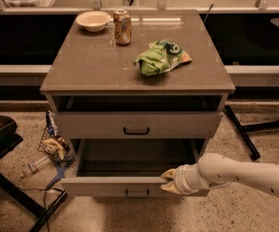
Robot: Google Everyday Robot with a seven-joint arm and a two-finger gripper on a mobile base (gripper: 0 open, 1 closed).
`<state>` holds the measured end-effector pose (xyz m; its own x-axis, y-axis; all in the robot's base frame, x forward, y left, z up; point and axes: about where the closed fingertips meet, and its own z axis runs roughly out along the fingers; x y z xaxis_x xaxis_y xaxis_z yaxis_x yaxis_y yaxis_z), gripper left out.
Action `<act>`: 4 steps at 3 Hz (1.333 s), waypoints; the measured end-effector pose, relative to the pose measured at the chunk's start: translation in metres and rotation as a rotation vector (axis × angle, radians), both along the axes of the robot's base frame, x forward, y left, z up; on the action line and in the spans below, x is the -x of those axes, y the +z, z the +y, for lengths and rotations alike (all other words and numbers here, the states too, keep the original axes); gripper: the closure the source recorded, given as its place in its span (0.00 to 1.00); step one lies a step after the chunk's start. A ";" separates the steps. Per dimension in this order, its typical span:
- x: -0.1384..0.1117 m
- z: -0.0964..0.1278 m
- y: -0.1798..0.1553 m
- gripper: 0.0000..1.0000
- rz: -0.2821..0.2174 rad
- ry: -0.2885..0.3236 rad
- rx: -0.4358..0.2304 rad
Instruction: Open middle drawer
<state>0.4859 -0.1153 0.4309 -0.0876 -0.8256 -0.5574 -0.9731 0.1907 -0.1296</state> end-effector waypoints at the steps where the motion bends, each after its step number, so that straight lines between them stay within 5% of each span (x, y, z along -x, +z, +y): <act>1: 0.012 -0.003 -0.003 1.00 0.031 0.005 -0.001; 3: 0.016 -0.004 -0.001 1.00 0.044 0.009 -0.003; 4: 0.016 -0.004 -0.001 0.78 0.044 0.009 -0.003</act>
Offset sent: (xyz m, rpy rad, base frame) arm -0.4030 -0.1868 -0.0581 0.0926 1.0187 0.1617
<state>0.4695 -0.1193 0.4298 -0.1043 -0.8246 -0.5559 -0.9795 0.1821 -0.0863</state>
